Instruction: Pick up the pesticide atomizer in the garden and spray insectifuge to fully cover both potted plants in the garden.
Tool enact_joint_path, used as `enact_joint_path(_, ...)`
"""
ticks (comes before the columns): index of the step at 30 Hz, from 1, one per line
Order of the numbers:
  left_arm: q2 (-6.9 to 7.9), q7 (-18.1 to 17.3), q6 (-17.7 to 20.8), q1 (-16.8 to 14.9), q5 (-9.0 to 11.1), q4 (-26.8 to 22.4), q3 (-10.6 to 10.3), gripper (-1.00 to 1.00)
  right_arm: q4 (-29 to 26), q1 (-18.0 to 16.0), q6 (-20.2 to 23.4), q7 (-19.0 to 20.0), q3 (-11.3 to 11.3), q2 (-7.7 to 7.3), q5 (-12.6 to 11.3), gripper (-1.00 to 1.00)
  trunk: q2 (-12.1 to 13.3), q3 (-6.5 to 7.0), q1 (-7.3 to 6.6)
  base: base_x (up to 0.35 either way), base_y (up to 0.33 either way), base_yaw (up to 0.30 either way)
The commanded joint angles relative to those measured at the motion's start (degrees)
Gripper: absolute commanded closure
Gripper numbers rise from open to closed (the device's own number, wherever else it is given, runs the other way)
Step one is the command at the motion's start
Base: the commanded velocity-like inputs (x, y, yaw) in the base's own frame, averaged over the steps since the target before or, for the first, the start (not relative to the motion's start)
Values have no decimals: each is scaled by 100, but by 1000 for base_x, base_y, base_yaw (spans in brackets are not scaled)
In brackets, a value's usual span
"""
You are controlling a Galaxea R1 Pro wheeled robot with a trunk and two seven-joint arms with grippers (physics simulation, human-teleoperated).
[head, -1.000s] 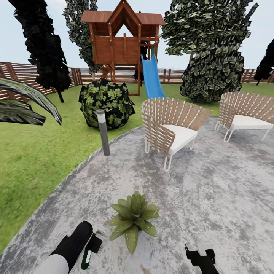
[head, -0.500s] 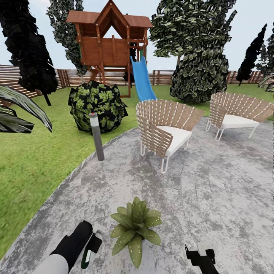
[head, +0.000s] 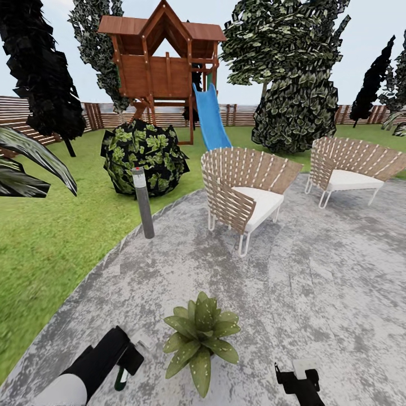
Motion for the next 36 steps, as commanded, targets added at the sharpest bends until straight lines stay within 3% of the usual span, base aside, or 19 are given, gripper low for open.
enact_joint_path(1, 5, -62, 17, -8, -65, -22, -21, 100, 1, -3, -17, -20, 50, 3, -40, -100, -2, -5, -1, 0, 0, 0)
enact_joint_path(3, -1, -78, 34, -16, -109, -98, -30, 100, -2, -3, -20, -20, 51, 10, -40, -100, -2, -5, -1, 0, 0, 0)
enact_joint_path(6, -19, -100, 50, -18, -427, -157, -74, 100, -3, -3, -21, -21, 50, 9, -45, -100, -2, -5, -1, 0, 0, -120)
enact_joint_path(10, -2, -146, 52, -18, -531, -164, -70, 100, -3, -2, -18, -21, 50, 10, -48, -100, -2, -5, -1, 0, 0, -143)
enact_joint_path(11, 13, -622, 52, -18, -577, -262, -64, 100, -3, -2, -17, -21, 50, 9, -49, -100, -2, -5, -1, 0, 40, -1)
enact_joint_path(26, -45, -646, 53, -18, -576, -279, -70, 100, 2, -4, -13, -21, 50, 12, -49, -100, -2, 15, -1, 103, 264, -192)
enact_joint_path(36, 40, -666, 22, -31, -646, -414, -91, 100, 4, -4, -13, -21, 50, 10, -49, -100, -2, 44, -1, 34, 17, -130)
